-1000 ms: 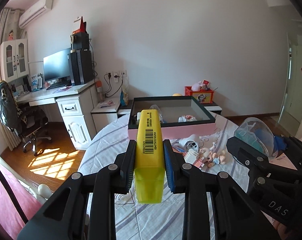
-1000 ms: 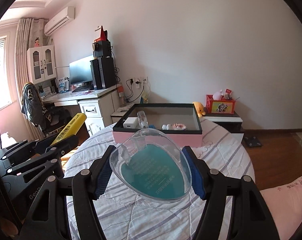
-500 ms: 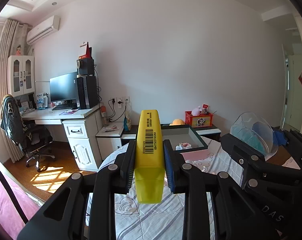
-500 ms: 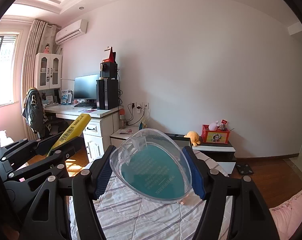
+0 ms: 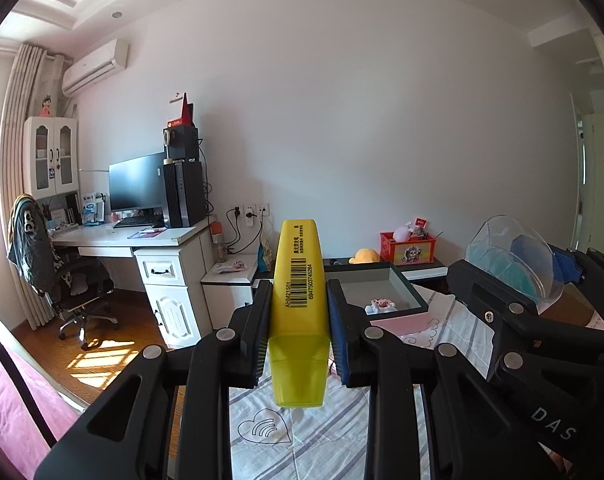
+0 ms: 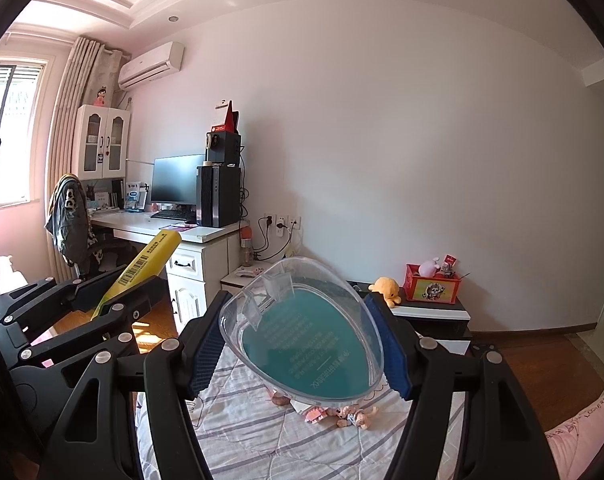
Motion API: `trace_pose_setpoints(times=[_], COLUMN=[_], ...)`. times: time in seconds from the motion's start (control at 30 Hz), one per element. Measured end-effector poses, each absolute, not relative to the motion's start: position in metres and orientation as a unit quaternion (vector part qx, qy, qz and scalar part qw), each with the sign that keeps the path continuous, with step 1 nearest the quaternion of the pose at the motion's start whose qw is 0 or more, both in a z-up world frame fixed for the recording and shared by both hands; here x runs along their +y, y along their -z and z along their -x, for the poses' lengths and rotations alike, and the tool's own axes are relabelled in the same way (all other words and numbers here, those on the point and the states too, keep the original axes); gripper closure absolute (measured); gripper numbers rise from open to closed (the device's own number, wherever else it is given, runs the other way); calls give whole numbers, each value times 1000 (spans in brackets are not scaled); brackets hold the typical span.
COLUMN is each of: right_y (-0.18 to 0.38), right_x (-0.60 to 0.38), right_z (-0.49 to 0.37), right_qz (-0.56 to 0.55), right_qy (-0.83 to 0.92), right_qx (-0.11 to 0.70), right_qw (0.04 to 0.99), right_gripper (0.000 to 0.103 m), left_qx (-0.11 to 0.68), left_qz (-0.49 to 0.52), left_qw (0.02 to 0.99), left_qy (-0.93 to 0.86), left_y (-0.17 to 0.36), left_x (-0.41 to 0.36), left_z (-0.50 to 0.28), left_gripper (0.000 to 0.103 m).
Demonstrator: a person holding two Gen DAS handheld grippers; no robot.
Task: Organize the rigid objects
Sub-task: 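Carry the highlighter and heart container into the pink box and open both tools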
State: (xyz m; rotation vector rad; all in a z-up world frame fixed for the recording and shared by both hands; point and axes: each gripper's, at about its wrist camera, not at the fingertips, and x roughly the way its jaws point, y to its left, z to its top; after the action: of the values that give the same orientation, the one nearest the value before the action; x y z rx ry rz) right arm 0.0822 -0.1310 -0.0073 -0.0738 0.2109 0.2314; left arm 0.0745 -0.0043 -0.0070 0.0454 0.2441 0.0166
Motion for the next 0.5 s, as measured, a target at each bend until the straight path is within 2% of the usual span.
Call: trace_pose_setpoints(times=[0.2,0.5], right_y=[12,33], right_x=[-134,-146], right_z=[-117,-234], right_qz=[42,47], right_qy=[-113,-107], right_qx=[113,163], right_qw=[986,980], right_gripper=[35,35], left_qx=[134,215], left_qz=[-27,-21], left_qw=[991,975], left_qy=[5,58], left_y=[10,34], left_x=[-9,-22], left_z=[-112,-247], left_gripper=[76,76])
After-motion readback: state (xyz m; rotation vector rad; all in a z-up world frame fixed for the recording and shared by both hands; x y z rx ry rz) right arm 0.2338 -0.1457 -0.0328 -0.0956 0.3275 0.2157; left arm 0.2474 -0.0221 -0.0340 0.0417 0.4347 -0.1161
